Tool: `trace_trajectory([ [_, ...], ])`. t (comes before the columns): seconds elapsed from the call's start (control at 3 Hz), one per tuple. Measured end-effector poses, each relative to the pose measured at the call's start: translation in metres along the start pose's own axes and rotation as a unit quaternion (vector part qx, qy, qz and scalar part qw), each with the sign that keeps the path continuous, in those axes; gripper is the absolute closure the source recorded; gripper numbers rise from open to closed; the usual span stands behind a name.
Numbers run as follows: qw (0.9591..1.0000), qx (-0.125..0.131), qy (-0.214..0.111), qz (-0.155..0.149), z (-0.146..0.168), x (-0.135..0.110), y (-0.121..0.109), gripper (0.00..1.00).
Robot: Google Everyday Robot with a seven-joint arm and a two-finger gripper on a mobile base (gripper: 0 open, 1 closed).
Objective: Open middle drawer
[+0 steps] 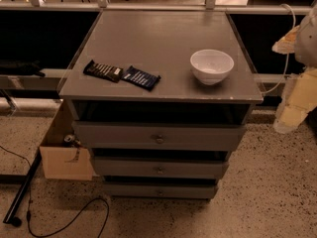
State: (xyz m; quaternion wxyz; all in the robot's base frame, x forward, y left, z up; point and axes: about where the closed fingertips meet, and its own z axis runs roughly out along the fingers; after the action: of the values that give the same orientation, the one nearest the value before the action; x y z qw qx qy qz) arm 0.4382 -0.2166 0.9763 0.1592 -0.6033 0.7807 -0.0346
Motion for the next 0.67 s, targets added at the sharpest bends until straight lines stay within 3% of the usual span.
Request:
trace_trajectory([
  [0.33, 1.0000, 0.001, -0.001, 0.000, 0.000, 0.000, 0.000, 0.00],
  [0.67, 0.9993, 0.009, -0.024, 0.026, 0.011, 0.004, 0.007, 0.00],
])
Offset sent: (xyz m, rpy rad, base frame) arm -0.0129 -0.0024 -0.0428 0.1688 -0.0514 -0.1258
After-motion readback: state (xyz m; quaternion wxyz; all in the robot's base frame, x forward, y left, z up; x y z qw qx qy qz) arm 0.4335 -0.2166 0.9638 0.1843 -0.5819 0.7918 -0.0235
